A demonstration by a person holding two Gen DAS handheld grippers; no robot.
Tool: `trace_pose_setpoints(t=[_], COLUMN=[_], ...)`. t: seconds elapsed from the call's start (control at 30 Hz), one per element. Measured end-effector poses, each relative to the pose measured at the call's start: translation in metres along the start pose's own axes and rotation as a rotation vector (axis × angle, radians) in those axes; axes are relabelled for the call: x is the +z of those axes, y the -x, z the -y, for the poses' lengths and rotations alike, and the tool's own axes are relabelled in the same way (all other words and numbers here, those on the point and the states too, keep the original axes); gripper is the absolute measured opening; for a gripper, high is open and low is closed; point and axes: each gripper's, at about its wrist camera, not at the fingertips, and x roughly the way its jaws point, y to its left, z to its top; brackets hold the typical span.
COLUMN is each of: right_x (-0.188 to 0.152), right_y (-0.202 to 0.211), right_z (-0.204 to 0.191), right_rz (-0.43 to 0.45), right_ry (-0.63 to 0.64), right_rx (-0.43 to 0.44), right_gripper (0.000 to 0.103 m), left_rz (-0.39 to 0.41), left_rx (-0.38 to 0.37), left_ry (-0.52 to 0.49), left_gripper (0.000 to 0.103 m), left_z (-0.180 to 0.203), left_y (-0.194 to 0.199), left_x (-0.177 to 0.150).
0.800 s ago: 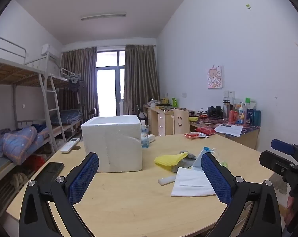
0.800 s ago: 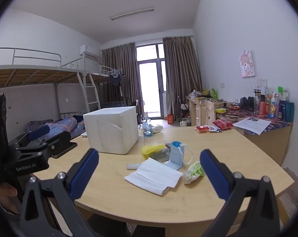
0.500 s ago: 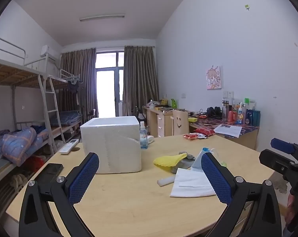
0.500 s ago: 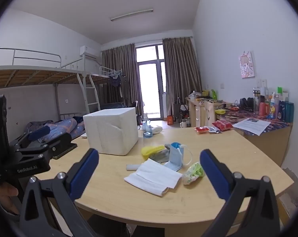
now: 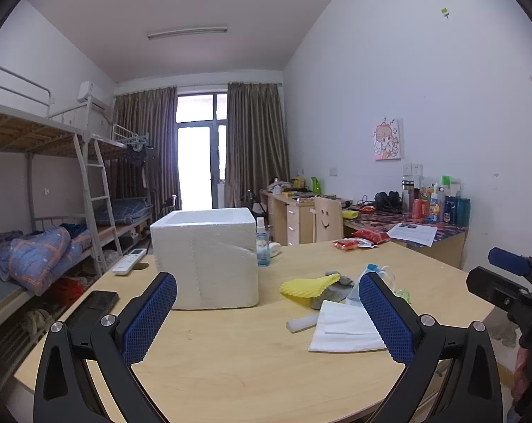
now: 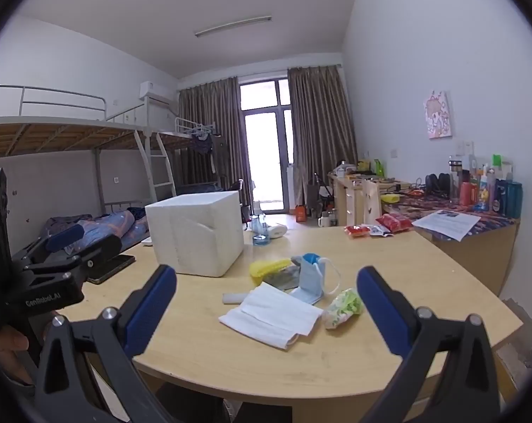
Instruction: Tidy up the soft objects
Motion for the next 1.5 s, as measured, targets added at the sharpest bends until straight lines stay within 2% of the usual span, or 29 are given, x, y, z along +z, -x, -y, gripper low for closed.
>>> trace_pose_setpoints(t=[0.37,1.5], right_x=[-0.0012,-0.0025], right_y=[-0.0012,-0.0021], right_z=[0.0008,0.0008], right_rz=[-0.005,-0.009], right_ry=[0.0,0.003], right_rx=[-0.001,-0.005], right_gripper=[0.103,0.103], left_rz=[-0.014,-0.018], left_rx=[-0.024,-0.019], left_ry=[0.014,0.03], left_gripper=[0.103,0.103], left_z=[-0.0024,-0.0055], left_y=[-0.0047,-0.0034], left_x=[0.0008,0.0])
